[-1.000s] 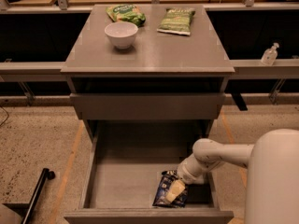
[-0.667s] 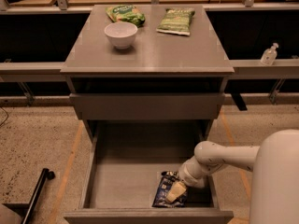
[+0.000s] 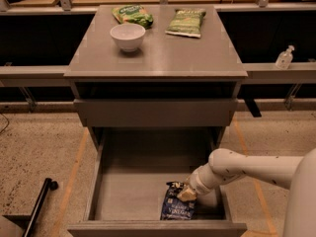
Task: Pick blue chip bag from middle drawer and place on counter
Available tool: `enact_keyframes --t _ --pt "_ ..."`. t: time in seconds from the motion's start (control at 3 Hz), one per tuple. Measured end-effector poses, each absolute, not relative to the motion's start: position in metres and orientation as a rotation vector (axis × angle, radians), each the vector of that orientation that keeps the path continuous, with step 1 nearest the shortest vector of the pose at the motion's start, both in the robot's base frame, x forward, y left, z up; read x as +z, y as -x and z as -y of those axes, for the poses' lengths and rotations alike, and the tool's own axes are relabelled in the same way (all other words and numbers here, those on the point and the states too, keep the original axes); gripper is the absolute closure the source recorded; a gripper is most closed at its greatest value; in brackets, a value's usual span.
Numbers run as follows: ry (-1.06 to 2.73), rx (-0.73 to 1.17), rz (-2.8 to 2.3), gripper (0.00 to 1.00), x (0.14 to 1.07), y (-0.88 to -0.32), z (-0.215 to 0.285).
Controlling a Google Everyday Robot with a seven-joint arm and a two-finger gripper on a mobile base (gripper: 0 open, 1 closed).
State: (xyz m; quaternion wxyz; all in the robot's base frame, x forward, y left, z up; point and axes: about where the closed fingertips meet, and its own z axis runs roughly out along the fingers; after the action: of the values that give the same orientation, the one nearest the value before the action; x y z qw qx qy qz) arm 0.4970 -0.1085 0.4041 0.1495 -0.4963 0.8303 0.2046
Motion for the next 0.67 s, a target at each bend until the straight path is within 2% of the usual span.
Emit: enact_keyframes --t 0.33,0.67 --pt "1.428 0.58 -2.348 0.87 0.418 -0.498 0.106" --pt "1.414 0.6 -2.264 1.0 0.453 -0.505 0.104"
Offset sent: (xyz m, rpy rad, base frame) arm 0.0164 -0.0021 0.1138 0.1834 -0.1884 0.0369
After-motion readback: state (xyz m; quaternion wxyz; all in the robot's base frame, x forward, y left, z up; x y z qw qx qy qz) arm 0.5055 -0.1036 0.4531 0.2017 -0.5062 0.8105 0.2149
